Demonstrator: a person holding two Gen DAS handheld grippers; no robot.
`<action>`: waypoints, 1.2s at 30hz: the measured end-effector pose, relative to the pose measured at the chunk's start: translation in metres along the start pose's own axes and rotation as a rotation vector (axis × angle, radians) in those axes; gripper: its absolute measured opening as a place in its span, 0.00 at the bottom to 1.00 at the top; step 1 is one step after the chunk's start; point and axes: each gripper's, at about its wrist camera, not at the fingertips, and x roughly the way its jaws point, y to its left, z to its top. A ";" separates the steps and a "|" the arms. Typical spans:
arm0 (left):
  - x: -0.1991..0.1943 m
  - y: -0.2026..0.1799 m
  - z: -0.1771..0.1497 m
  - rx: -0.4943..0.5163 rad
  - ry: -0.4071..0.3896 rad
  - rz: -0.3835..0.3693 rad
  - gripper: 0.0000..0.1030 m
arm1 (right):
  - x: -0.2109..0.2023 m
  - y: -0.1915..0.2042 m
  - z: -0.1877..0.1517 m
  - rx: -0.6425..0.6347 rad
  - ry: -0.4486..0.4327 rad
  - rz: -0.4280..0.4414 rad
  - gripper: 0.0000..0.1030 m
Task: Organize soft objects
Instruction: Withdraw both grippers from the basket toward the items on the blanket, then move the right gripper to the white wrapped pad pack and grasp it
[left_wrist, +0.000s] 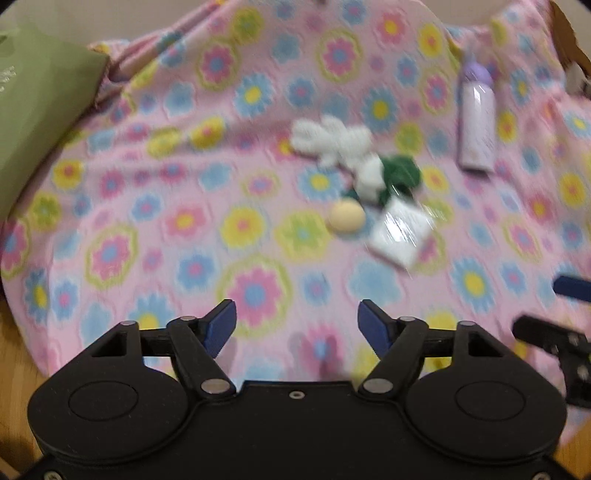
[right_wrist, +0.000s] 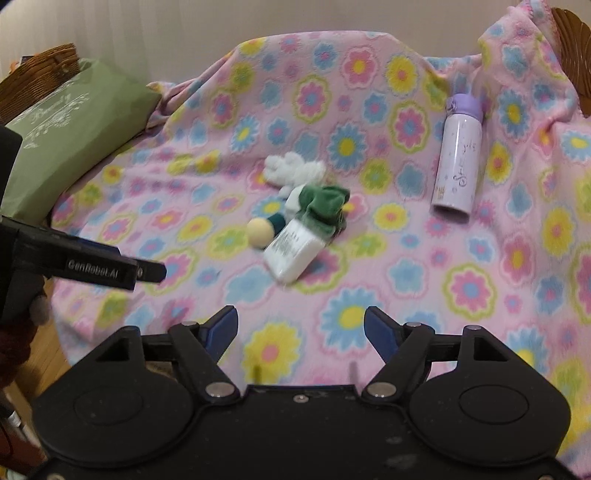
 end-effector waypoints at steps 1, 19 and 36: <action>0.008 0.001 0.005 -0.008 -0.024 0.012 0.74 | 0.005 -0.001 0.003 0.001 -0.005 -0.006 0.73; 0.120 0.017 0.030 -0.049 -0.127 0.101 0.74 | 0.110 0.022 0.026 -0.207 -0.016 -0.095 0.77; 0.148 0.025 0.029 -0.064 -0.156 0.110 0.93 | 0.147 -0.006 0.035 -0.181 -0.012 -0.267 0.76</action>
